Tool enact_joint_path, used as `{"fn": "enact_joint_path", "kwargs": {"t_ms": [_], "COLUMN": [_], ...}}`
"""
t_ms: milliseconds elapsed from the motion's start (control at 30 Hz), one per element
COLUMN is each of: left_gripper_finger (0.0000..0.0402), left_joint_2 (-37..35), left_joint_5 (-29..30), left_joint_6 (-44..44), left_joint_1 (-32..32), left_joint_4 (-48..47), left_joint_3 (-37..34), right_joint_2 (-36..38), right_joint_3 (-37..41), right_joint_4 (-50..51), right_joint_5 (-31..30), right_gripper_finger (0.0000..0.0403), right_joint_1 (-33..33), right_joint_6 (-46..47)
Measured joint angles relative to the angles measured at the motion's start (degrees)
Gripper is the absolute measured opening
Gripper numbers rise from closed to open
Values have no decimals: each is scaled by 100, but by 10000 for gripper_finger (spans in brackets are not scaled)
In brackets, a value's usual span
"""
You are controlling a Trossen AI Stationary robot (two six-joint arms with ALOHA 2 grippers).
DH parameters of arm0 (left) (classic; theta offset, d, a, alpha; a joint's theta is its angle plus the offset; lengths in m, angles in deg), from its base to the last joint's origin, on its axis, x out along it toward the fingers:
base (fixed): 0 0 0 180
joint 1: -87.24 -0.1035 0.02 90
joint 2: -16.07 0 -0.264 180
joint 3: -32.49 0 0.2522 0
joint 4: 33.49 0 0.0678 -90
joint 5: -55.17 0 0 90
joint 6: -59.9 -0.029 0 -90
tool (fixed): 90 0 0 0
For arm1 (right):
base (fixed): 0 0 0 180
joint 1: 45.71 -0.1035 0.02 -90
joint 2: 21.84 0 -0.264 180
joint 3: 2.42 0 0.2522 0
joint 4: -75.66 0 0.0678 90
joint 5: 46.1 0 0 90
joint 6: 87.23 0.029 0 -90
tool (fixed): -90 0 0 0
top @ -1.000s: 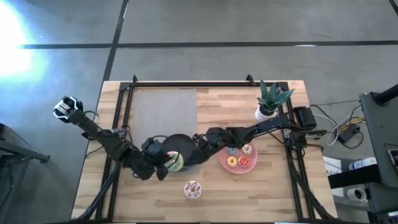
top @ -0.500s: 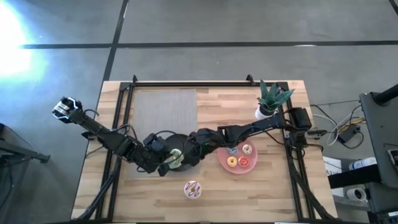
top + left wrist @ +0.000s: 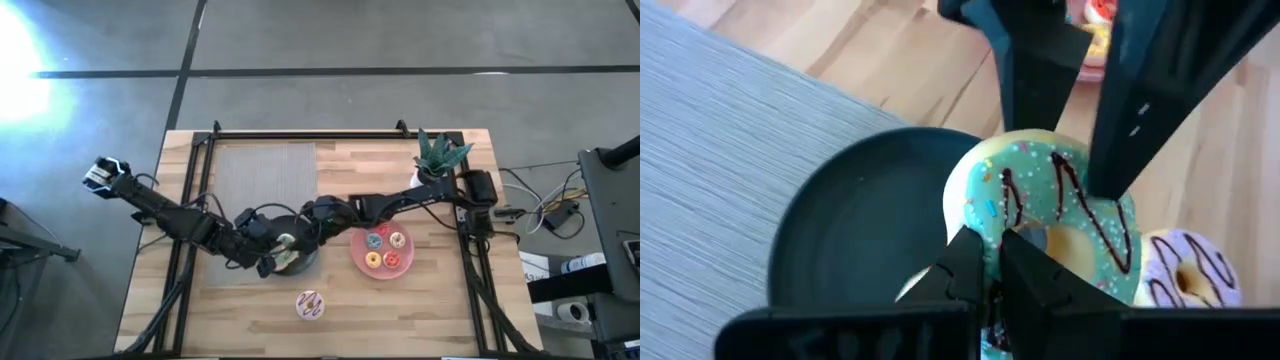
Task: Pick & Place donuts
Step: Put the large green donut onto the black plate
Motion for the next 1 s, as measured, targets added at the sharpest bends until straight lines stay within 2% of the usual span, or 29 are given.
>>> {"fn": "enact_joint_path", "kwargs": {"t_ms": [233, 367, 500, 733, 867, 1000], "left_gripper_finger": [0, 7, 45, 127, 151, 156], "left_joint_2": [0, 0, 0, 0, 0, 0], "left_joint_5": [-264, -240, -192, 321, 373, 429], "left_joint_6": [-366, -469, -449, -74, -20, 214], "left_joint_1": [-274, -294, -330, -343, -343, -340], "left_joint_4": [26, 19, -253, -1004, -1158, -1538], "left_joint_3": [0, 0, 0, -2, -2, -2], "right_joint_2": [-206, -292, -303, -305, -305, -319], "right_joint_3": [6, 5, 4, 6, 6, 8], "right_joint_4": [-232, -338, -342, -334, -298, -114], "right_joint_5": [-14, -15, -121, -303, -421, -442], "right_gripper_finger": [211, 187, 154, 91, 56, 36], "right_joint_1": [53, 78, 100, 279, 392, 484], "right_joint_6": [-19, -23, -17, 65, 127, 263]}}
